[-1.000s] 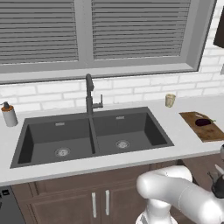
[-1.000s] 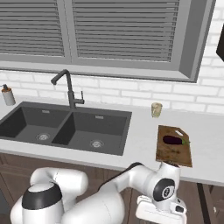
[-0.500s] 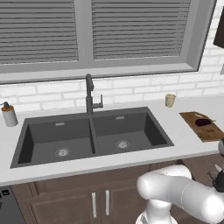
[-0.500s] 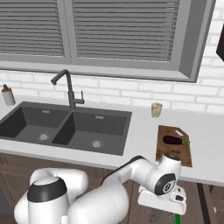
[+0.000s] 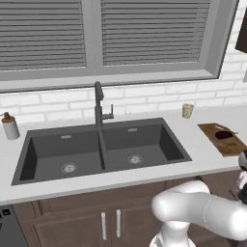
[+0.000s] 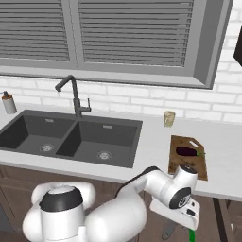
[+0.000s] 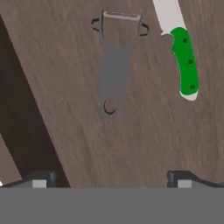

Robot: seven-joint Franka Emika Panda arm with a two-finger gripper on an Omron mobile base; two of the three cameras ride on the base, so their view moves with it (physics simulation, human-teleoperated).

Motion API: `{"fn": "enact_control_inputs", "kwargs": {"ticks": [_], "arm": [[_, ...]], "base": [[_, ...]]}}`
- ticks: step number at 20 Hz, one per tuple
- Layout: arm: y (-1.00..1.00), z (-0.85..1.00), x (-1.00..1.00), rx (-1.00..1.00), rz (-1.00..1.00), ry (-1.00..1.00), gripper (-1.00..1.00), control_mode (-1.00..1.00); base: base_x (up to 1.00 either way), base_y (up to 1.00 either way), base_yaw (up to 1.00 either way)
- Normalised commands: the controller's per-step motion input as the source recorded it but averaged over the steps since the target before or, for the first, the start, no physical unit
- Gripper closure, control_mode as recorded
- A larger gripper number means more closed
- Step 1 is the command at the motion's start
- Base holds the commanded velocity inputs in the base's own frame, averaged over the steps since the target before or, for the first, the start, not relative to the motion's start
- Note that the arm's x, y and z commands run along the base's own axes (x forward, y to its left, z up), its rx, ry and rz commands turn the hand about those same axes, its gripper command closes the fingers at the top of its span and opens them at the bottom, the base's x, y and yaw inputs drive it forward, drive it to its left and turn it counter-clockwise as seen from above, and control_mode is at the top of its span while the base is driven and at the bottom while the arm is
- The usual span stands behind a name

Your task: Place the appropriate cutting tool for cutting the eggplant skin on the cutting board.

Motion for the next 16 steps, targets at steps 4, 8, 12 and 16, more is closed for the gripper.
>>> {"fn": "enact_control_inputs", "kwargs": {"ticks": [4, 8, 12, 16], "arm": [[-0.07, -0.24, 0.34, 0.00, -0.30, 0.08, -1.00, -1.00], [-0.14, -0.20, 0.36, 0.00, -0.21, 0.08, -1.00, -1.00], [-0.22, -0.38, 0.16, -0.03, -0.08, 0.08, -1.00, -1.00], [-0.06, -0.52, 0.01, -0.08, 0.00, 0.03, -1.00, -1.00]], "base": [[0.00, 0.00, 0.00], [0.00, 0.00, 0.00], [0.00, 0.00, 0.00], [0.00, 0.00, 0.00]]}}
